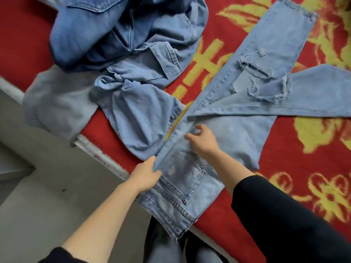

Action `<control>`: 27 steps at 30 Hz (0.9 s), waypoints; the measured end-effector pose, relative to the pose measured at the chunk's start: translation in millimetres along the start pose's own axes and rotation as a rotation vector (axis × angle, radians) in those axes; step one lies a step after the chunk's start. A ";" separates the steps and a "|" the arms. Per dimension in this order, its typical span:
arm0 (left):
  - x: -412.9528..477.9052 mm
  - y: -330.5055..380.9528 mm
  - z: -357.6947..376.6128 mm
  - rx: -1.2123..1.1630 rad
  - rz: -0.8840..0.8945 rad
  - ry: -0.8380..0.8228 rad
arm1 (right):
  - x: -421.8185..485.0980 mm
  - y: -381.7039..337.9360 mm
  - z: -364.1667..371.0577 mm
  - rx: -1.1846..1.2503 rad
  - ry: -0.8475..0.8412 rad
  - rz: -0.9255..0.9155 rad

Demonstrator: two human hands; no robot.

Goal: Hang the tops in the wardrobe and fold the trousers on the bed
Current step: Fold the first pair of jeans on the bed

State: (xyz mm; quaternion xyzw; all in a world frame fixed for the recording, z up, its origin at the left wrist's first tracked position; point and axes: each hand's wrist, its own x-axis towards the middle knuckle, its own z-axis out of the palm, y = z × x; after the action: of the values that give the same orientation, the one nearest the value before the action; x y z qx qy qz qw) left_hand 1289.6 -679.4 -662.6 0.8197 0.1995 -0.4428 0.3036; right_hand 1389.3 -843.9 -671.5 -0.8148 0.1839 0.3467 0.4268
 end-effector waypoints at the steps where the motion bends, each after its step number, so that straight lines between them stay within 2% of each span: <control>1: 4.5 4.9 0.0 0.080 -0.001 0.006 | 6.7 5.4 -2.4 0.001 0.019 0.028; 6: 22.2 65.2 -3.7 0.413 0.124 0.235 | 29.5 15.5 -58.8 0.336 0.275 0.105; 8: 37.4 94.3 -2.6 0.460 0.216 0.300 | 45.3 25.1 -96.7 0.483 0.445 0.171; 12: 87.7 144.2 -3.3 0.483 0.496 0.526 | 100.4 84.2 -168.4 0.556 0.728 0.279; 15: 124.5 175.2 2.1 0.552 0.606 0.465 | 105.5 83.8 -201.8 0.710 0.887 0.342; 18: 152.7 196.3 3.2 0.568 0.768 0.468 | 116.5 80.6 -229.7 0.940 1.003 0.321; 21: 170.1 204.0 -3.5 0.550 0.813 0.391 | 134.7 80.5 -263.8 1.123 1.091 0.270; 25: 181.5 214.8 -16.9 0.433 0.891 0.466 | 158.1 58.3 -313.8 0.993 1.150 0.216; 27: 187.5 221.8 -23.7 0.174 0.848 0.456 | 175.7 35.7 -333.4 0.823 1.115 0.172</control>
State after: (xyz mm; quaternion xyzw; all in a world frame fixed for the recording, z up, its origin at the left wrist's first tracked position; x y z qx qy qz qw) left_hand 1535.2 -815.8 -740.1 0.9272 -0.1283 -0.1047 0.3360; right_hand 1625.7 -1139.2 -686.9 -0.6259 0.5557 -0.1884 0.5138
